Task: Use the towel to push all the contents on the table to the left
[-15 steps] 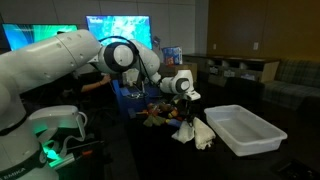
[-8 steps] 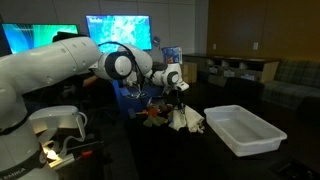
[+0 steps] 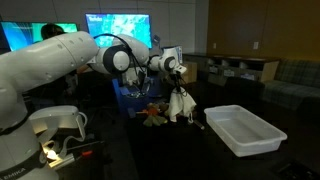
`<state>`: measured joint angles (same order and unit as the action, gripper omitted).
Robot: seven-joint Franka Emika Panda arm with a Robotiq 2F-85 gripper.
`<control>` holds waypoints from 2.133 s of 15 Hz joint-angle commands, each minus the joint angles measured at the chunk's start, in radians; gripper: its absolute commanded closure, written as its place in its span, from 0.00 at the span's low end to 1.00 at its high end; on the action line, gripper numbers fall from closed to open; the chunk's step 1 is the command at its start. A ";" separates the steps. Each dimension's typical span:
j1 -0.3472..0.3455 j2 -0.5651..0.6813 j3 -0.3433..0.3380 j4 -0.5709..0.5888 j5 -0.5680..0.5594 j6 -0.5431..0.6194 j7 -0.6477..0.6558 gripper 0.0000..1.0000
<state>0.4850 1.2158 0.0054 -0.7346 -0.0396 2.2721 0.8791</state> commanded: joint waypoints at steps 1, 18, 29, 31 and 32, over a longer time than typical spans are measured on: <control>-0.026 -0.108 -0.007 -0.010 -0.003 -0.036 -0.023 0.93; -0.326 -0.078 -0.130 0.229 -0.029 -0.218 -0.039 0.90; -0.374 -0.089 -0.133 0.238 -0.022 -0.530 -0.204 0.05; -0.382 -0.144 -0.113 0.222 -0.008 -0.613 -0.292 0.00; -0.387 -0.173 -0.103 0.218 -0.001 -0.663 -0.338 0.00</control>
<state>0.1154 1.1214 -0.1337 -0.5183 -0.0650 1.7345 0.6637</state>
